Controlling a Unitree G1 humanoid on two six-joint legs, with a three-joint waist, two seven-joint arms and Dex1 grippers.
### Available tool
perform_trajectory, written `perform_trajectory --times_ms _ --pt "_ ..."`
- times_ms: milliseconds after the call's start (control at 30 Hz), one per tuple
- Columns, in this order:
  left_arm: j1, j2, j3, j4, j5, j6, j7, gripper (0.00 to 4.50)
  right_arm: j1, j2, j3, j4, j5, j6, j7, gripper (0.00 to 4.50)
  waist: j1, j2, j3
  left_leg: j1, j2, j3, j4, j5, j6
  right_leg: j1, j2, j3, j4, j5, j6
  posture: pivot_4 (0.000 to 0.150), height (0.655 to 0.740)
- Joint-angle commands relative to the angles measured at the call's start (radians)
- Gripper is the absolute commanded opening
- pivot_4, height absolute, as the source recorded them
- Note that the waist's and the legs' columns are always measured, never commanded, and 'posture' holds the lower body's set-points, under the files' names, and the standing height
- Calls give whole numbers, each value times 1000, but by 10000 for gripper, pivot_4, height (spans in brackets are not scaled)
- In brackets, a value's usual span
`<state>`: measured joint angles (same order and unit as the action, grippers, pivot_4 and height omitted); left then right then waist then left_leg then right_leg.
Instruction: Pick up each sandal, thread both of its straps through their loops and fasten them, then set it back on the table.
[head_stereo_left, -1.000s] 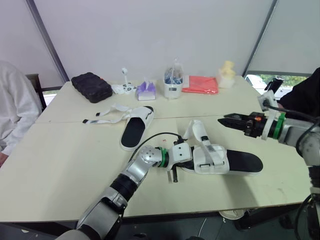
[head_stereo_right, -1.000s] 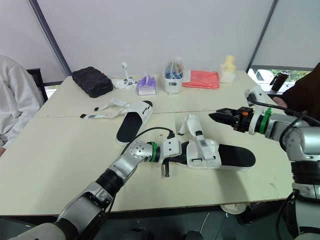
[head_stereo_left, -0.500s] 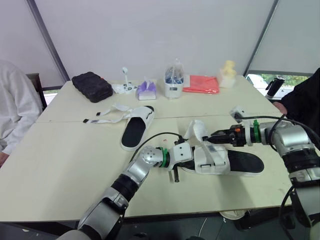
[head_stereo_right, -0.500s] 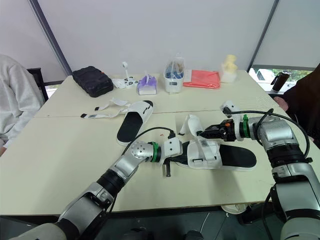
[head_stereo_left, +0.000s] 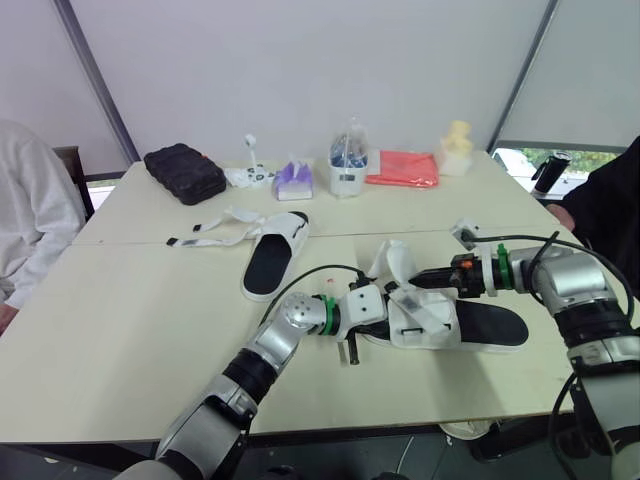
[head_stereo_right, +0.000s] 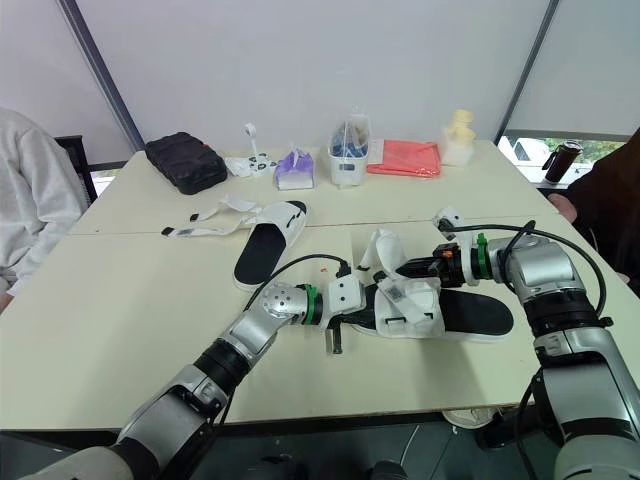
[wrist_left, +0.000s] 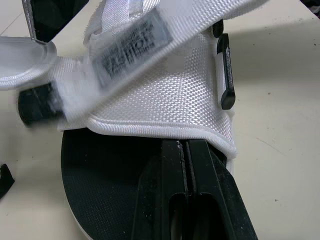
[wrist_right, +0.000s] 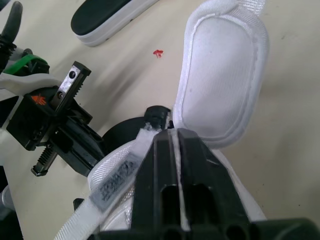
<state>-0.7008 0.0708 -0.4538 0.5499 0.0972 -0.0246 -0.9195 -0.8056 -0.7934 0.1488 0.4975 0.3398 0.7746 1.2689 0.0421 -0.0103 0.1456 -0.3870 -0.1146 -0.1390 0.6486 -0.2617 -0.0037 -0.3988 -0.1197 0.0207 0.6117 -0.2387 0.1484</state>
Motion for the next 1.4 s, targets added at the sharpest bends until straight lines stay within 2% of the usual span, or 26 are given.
perform_trajectory --times_ms 33,267,300,367,533,1000,1200,1267,1333,1400 --pt "36 13 -36 77 54 59 16 0 -3 -17 -38 -34 11 5 15 1055 0 0 0 0 0 0 0 0 0 0 0 0 0 0 0 1500 7400" --pt "36 12 -39 83 55 53 15 0 -22 -55 -25 -97 7 16 75 1055 0 0 0 0 0 0 0 0 0 0 0 0 0 0 0 1500 7400" --pt "35 11 -39 84 55 52 14 0 -31 -56 -15 -104 -1 15 81 4687 0 0 0 0 0 0 0 0 0 0 0 0 0 0 0 1500 7400" --pt "34 8 -40 88 56 51 15 0 -43 -62 6 -116 -8 18 110 8690 0 0 0 0 0 0 0 0 0 0 0 0 0 0 0 1500 7400" --pt "36 0 -42 90 56 49 19 0 -79 -79 88 -127 -51 38 174 32814 1 0 0 0 0 0 0 0 0 0 0 0 0 0 0 1500 7400" --pt "39 -13 -31 88 43 39 33 0 -138 -44 244 -61 -181 30 236 32814 1 0 0 0 -1 0 0 0 0 -1 0 0 0 0 0 1500 7400" --pt "37 -18 -28 88 39 40 37 0 -151 12 228 -50 -169 56 238 32814 1 0 0 -1 -1 0 0 0 0 -1 0 0 0 0 0 1500 7400" --pt "36 -19 -26 90 39 41 38 0 -142 17 231 -65 -176 42 235 27538 2 0 0 -1 -1 -1 0 0 0 -1 0 0 0 0 0 1500 7400" --pt "35 -20 -25 91 39 40 39 0 -132 17 234 -83 -180 30 238 20332 2 0 0 -1 -1 -1 0 0 0 -4 -1 0 0 0 0 1500 7400" --pt "35 -20 -22 92 40 40 40 0 -120 11 240 -96 -192 6 235 9463 1 0 0 -2 -1 -1 0 0 0 -5 -1 0 0 0 0 1500 7400"
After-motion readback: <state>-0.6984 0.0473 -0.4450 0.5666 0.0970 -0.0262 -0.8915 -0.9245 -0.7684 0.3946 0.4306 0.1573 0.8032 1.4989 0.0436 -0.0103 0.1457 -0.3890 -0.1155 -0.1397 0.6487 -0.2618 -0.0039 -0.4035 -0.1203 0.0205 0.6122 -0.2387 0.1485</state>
